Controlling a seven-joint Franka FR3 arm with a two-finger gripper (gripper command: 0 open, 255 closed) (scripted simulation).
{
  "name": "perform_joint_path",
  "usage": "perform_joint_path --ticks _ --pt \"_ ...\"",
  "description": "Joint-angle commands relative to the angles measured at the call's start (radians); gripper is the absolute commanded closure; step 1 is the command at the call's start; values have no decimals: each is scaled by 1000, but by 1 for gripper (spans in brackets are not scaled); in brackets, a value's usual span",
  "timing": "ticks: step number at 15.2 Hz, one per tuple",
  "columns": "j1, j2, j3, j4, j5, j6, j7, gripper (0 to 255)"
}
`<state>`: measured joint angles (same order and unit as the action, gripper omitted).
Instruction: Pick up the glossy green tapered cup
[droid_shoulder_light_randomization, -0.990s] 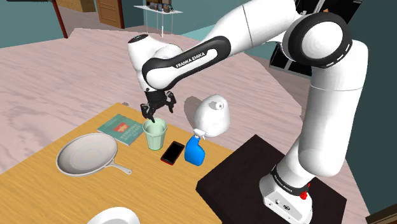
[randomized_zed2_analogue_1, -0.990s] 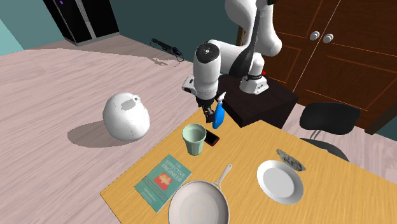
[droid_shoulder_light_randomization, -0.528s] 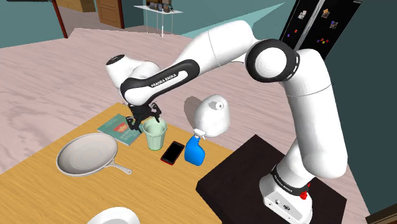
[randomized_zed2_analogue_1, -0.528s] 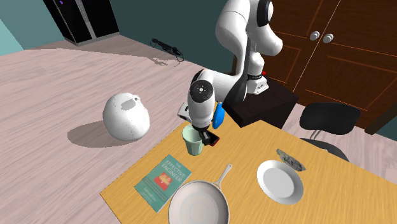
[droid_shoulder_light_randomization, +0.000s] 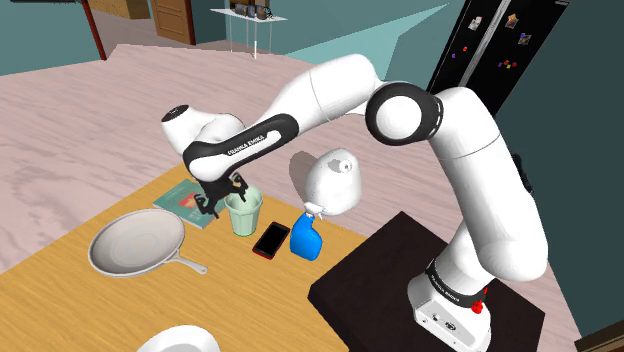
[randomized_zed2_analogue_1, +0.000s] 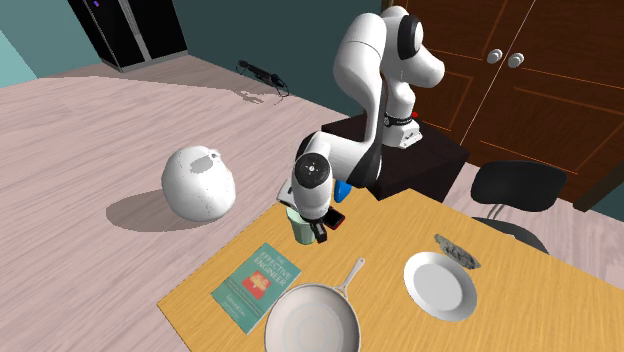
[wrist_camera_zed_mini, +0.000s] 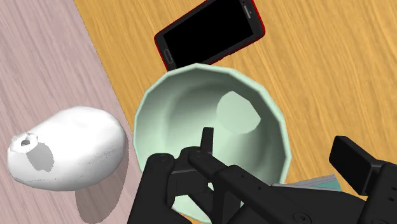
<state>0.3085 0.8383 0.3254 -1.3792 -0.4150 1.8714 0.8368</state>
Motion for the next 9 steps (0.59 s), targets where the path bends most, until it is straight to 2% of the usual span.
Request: perform_joint_path --ticks 1,3,4,9 --pt "2 23 -5 3 -6 20 4 0" --pt "2 23 -5 3 -6 20 4 0" --pt "2 23 -5 4 -6 20 4 255" --pt "3 24 -5 5 -6 19 4 255"
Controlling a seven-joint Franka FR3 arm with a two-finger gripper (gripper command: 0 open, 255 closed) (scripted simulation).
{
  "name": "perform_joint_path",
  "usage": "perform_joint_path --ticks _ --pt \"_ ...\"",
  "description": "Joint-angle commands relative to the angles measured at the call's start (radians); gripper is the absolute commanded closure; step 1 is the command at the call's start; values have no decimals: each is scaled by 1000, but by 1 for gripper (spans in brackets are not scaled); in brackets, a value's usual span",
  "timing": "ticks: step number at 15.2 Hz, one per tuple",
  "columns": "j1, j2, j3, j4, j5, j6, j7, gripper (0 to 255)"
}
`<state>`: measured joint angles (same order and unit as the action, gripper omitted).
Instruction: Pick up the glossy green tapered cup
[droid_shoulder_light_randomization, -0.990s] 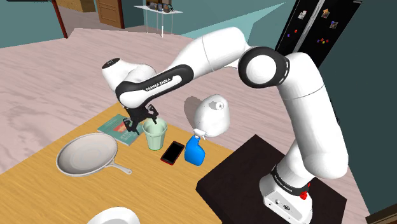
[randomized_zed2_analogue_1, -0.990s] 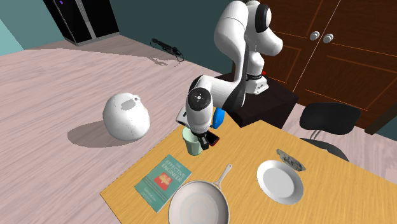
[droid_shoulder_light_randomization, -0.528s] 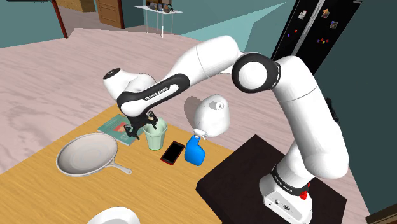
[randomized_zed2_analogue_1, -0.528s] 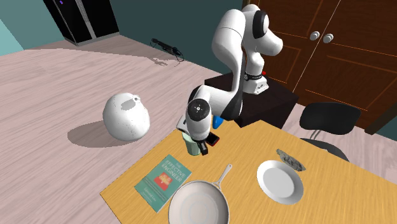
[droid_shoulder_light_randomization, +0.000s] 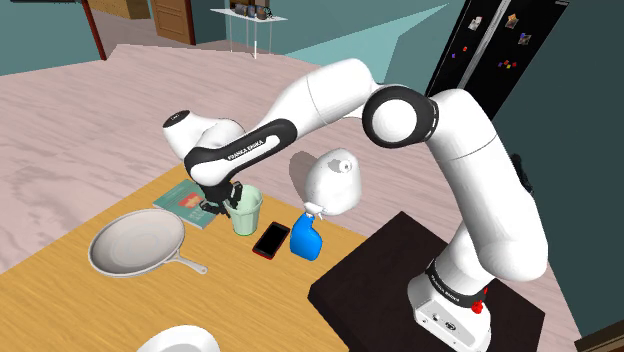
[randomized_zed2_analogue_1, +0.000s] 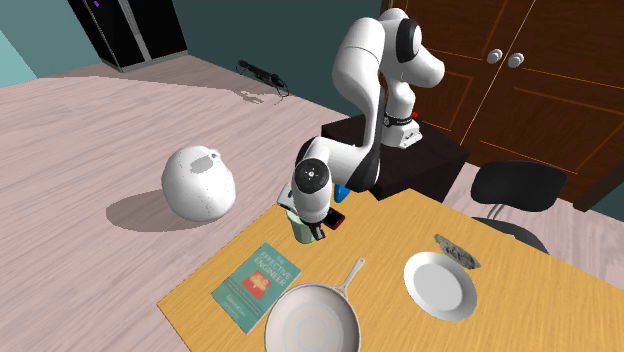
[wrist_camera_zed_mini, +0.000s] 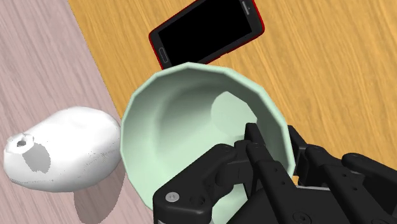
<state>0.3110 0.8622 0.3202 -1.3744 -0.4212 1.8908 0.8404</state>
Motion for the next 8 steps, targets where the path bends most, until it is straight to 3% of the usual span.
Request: perform_joint_path --ticks 1,8 --pt "0 0 0 0 0 0 0 255" --pt "-4 -34 7 -3 9 -30 -7 255"
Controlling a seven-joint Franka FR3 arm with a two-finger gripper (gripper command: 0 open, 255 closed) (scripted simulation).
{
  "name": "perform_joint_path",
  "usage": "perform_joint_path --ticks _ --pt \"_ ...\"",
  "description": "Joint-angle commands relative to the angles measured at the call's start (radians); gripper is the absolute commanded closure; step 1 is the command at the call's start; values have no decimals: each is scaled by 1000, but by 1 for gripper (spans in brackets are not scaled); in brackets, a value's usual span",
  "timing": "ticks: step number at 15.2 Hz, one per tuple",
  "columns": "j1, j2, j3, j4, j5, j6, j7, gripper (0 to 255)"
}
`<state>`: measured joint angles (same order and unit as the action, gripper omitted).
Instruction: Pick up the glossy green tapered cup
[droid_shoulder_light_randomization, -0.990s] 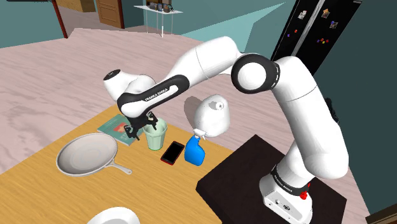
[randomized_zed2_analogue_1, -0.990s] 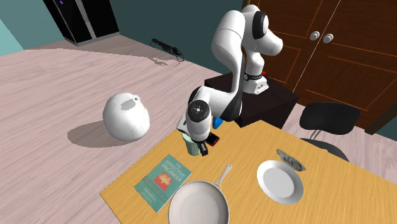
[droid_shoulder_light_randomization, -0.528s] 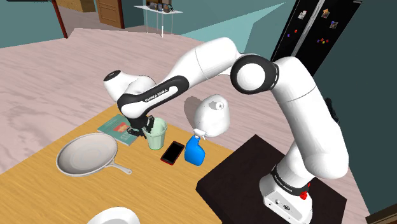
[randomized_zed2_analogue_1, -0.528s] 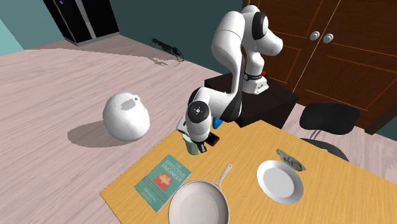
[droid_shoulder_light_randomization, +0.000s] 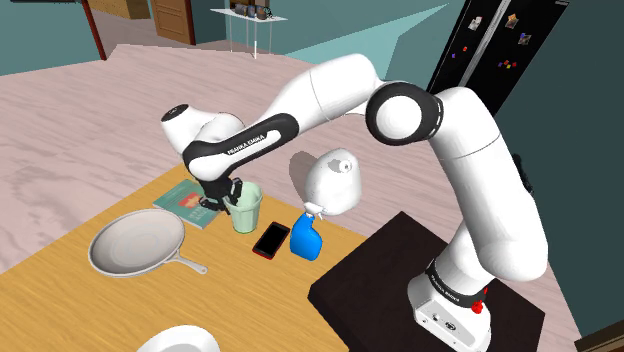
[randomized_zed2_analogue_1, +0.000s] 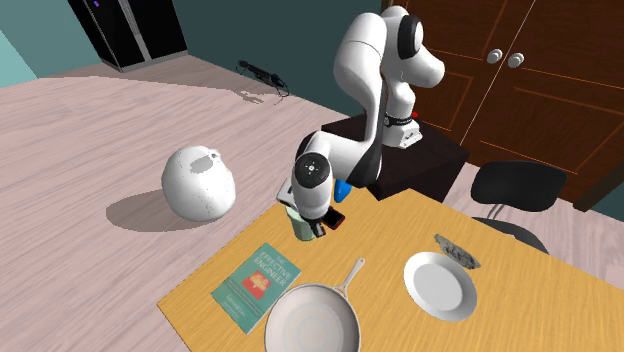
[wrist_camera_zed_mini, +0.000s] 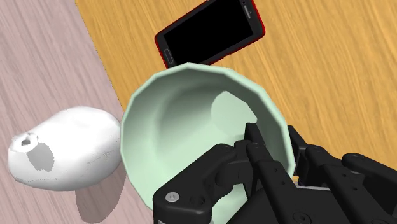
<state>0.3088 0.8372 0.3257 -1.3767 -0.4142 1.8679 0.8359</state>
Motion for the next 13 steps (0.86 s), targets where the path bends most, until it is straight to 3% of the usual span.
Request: perform_joint_path --ticks 1,13 --pt "-3 -17 3 -1 4 -15 -5 255" --pt "-8 -88 18 19 27 -102 -26 255"
